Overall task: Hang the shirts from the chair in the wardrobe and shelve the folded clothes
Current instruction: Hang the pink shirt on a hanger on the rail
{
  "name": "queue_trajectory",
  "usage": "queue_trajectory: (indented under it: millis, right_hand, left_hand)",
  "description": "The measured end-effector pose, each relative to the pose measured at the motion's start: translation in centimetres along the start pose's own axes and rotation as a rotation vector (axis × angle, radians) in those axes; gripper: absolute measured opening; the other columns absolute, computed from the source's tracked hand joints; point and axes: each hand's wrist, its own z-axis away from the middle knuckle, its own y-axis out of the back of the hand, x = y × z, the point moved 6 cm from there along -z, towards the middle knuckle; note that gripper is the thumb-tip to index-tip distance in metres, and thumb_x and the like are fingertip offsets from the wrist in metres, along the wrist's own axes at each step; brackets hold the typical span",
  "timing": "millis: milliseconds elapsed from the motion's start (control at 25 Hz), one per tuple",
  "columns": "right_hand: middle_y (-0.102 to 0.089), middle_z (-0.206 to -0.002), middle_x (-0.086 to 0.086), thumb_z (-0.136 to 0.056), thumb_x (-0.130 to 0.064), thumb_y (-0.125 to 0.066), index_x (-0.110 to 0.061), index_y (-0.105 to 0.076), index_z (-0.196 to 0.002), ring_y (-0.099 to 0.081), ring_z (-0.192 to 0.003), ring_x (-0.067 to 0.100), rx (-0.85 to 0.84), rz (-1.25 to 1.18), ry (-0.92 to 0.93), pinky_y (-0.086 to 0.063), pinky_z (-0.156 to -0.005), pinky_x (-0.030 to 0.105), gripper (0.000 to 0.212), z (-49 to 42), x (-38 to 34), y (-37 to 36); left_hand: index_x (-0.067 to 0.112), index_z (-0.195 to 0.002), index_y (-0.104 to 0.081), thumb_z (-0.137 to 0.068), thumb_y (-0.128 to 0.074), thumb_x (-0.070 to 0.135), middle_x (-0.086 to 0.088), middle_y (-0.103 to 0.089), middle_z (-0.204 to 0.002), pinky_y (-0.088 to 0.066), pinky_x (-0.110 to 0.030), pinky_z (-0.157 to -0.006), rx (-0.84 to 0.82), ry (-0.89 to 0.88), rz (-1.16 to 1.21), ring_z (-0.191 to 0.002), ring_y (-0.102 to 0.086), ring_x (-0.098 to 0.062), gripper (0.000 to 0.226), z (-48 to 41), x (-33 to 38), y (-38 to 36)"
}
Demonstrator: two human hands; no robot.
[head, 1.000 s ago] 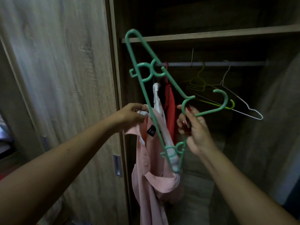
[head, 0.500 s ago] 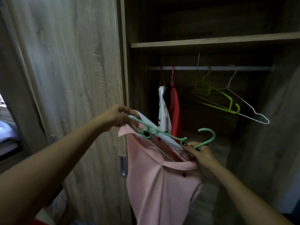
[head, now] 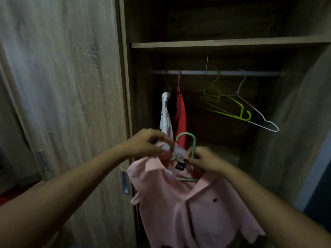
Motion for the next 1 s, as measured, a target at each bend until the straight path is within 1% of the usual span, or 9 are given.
queue_trajectory:
  millis: [120,200,280,360,440,560,720,880,1000]
  right_hand:
    - [-0.063,-0.069,-0.010,-0.091,-0.010,-0.058,-0.032,-0.053,-0.076,-0.060,-0.061,-0.001,0.146,-0.079,0.014,-0.046,-0.064,0.023,0.027,0.1,-0.2,2.3]
    - [-0.067,-0.069,-0.004,-0.092,-0.014,-0.056,-0.031,-0.054,-0.080,-0.062,-0.068,0.005,0.174,-0.057,0.047,-0.047,-0.069,0.026,0.021,0.7,-1.1,3.8]
    - [-0.070,-0.071,0.002,-0.092,-0.013,-0.056,-0.025,-0.057,-0.082,-0.065,-0.072,0.008,0.143,-0.075,0.099,-0.049,-0.071,0.025,0.016,1.2,-2.3,4.6]
    - [-0.069,-0.069,0.002,-0.091,-0.009,-0.057,-0.023,-0.058,-0.083,-0.066,-0.071,0.005,0.116,-0.112,0.153,-0.049,-0.070,0.019,0.017,1.6,-3.7,4.7]
    - [-0.068,-0.069,0.001,-0.092,-0.007,-0.055,-0.018,-0.059,-0.085,-0.065,-0.069,0.002,0.092,-0.175,0.164,-0.048,-0.069,0.015,0.013,1.7,-4.1,4.6]
    - [-0.068,-0.079,0.002,-0.097,-0.015,-0.047,-0.012,-0.061,-0.095,-0.064,-0.072,0.004,0.083,-0.241,0.040,-0.049,-0.068,0.017,0.014,2.3,-2.2,4.3]
    - [-0.066,-0.105,0.006,-0.095,-0.023,-0.052,-0.011,-0.067,-0.107,-0.062,-0.096,0.020,0.025,0.216,-0.213,-0.050,-0.087,0.036,0.023,3.8,4.7,5.4]
    - [-0.069,-0.085,0.010,-0.087,-0.010,-0.061,-0.007,-0.071,-0.088,-0.062,-0.070,0.015,-0.128,0.143,-0.483,-0.049,-0.062,0.024,0.011,4.7,8.7,3.7]
    - [-0.060,-0.063,0.005,-0.079,-0.003,-0.065,-0.011,-0.061,-0.065,-0.053,-0.044,0.003,-0.038,0.143,-0.608,-0.043,-0.043,0.018,0.017,4.8,9.1,2.8]
  left_hand:
    - [0.019,-0.121,-0.060,-0.089,-0.058,0.011,0.003,-0.065,-0.115,-0.055,-0.023,-0.079,0.081,0.045,0.179,-0.099,-0.064,-0.007,0.033,0.0,-1.2,-0.8]
    - [0.017,-0.119,-0.060,-0.089,-0.058,0.022,-0.001,-0.063,-0.119,-0.048,-0.031,-0.095,0.252,0.052,-0.124,-0.109,-0.059,-0.012,0.030,-0.1,-3.3,0.3]
    - [0.023,-0.124,-0.056,-0.087,-0.047,0.051,0.002,-0.060,-0.122,-0.041,-0.033,-0.099,0.175,0.076,-0.393,-0.116,-0.053,-0.012,0.047,-0.1,-5.1,-0.1]
    - [0.025,-0.119,-0.058,-0.086,-0.033,0.064,0.012,-0.062,-0.106,-0.046,-0.026,-0.085,0.108,0.006,-0.346,-0.099,-0.055,0.005,0.057,-0.3,-6.0,-1.7]
    - [0.020,-0.098,-0.062,-0.093,-0.038,0.050,0.020,-0.055,-0.079,-0.038,-0.014,-0.065,0.114,-0.073,-0.260,-0.072,-0.054,0.010,0.039,-0.7,-5.1,-2.9]
    - [0.025,-0.081,-0.056,-0.095,-0.046,0.034,0.022,-0.047,-0.065,-0.033,-0.011,-0.057,0.198,-0.150,-0.231,-0.060,-0.051,0.008,0.019,-0.7,-4.0,-3.0]
    - [0.024,-0.088,-0.063,-0.093,-0.046,0.036,0.018,-0.052,-0.071,-0.031,-0.014,-0.057,0.296,-0.111,-0.302,-0.057,-0.046,0.009,0.021,0.3,-5.7,-2.1]
    - [0.025,-0.088,-0.062,-0.093,-0.047,0.030,0.008,-0.066,-0.077,-0.041,-0.025,-0.059,0.276,-0.108,-0.415,-0.066,-0.057,-0.004,0.016,1.4,-6.8,-2.6]
    - [0.025,-0.091,-0.062,-0.089,-0.048,0.029,0.003,-0.070,-0.081,-0.047,-0.031,-0.059,0.248,-0.077,-0.543,-0.073,-0.065,-0.015,0.015,1.9,-7.5,-3.2]
